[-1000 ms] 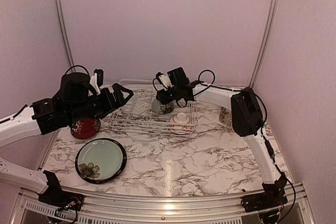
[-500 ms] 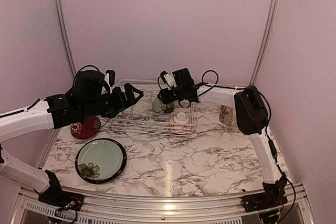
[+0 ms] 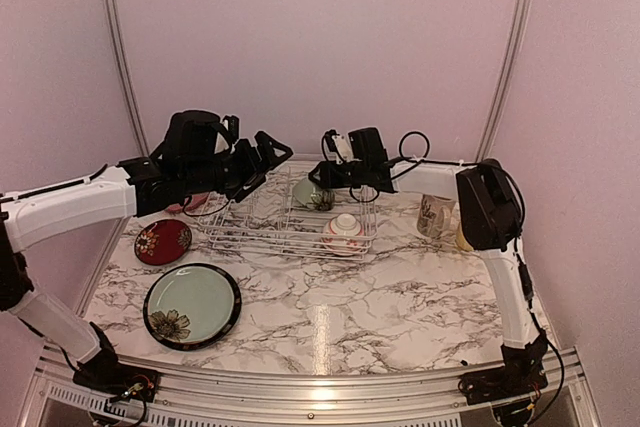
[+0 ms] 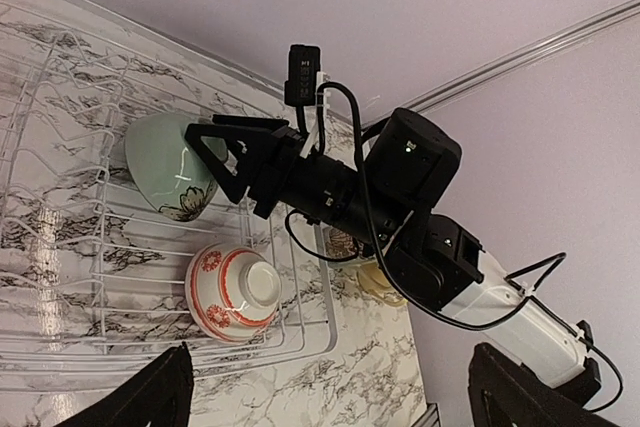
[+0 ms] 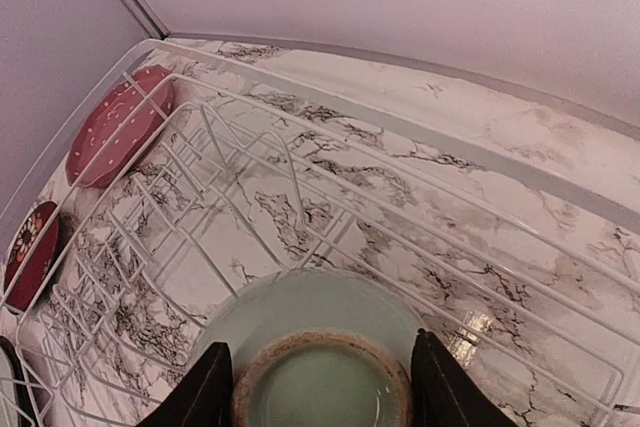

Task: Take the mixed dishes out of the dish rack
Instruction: Pass from the right arm to the left

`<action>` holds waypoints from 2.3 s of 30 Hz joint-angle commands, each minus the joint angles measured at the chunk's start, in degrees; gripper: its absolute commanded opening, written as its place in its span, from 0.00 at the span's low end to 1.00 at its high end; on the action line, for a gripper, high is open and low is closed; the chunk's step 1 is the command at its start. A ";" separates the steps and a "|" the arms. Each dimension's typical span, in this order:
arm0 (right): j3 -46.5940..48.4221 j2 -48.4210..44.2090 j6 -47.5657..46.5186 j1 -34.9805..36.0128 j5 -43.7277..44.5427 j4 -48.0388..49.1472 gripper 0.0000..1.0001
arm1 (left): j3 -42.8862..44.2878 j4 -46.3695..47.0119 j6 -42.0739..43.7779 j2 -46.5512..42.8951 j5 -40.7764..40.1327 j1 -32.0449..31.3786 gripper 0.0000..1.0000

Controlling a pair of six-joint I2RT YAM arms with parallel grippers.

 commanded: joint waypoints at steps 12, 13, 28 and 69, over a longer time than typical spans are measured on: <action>-4.88 -1.86 7.95 -2.47 -3.88 1.58 0.34 | 12.75 1.33 -8.22 20.77 -3.76 3.01 0.76; -5.05 -1.73 8.18 -2.62 -4.03 2.88 0.34 | 13.20 2.26 -9.78 22.21 -3.83 3.08 0.74; -6.15 -1.42 10.96 -4.17 -7.39 6.41 0.34 | 16.70 19.63 -22.14 37.96 -2.31 4.37 0.74; -2.91 -1.65 13.63 -6.72 -18.47 6.39 0.44 | 27.59 52.48 -28.98 55.29 2.21 6.14 0.06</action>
